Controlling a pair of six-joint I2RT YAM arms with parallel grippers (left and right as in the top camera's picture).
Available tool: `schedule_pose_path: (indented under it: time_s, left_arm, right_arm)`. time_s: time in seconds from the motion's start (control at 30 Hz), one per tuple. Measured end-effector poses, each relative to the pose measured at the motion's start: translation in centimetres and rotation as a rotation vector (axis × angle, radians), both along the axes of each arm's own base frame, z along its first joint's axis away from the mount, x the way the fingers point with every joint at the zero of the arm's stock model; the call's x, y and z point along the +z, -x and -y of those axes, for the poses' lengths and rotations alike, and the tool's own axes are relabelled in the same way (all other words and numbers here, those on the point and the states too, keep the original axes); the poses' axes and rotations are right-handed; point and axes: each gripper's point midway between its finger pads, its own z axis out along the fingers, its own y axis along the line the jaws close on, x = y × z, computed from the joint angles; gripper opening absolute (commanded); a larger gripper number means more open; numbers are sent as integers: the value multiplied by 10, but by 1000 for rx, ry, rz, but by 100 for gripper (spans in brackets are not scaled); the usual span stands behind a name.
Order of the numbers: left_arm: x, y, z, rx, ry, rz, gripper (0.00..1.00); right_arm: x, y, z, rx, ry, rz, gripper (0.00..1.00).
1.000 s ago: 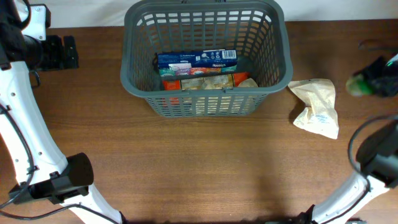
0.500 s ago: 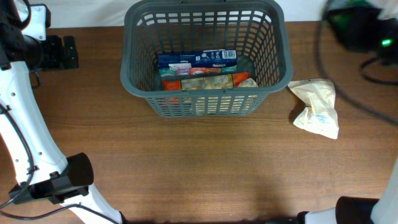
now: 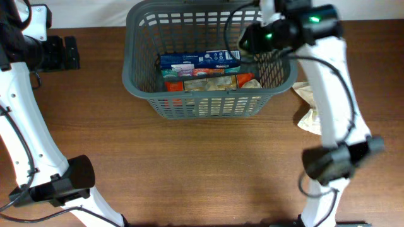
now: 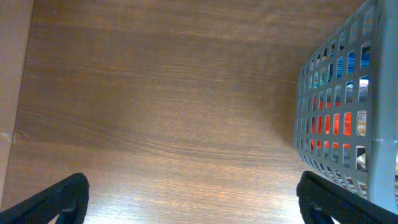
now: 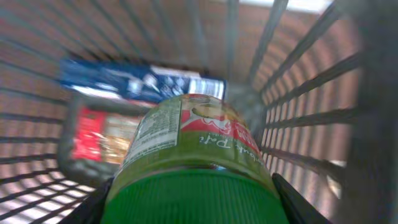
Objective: Pack container
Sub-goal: 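Carry the jar over the basket and release it inside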
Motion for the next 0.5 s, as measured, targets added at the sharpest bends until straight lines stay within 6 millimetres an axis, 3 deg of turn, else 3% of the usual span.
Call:
schedule_pose_path:
  time_s: [0.1,0.2,0.37,0.5]
  left_arm:
    - [0,0,0,0,0,0,99]
    - [0,0,0,0,0,0,99]
    - [0,0,0,0,0,0,99]
    - [0,0,0,0,0,0,99]
  right_arm:
    - [-45,-7,-3,3,22,-105,5]
    - [-77,-12,-6,7,36,-168,15]
    - [-112,-20,-9,9,45,-221,17]
    - [-125,-24,-8,5,56,-237,24]
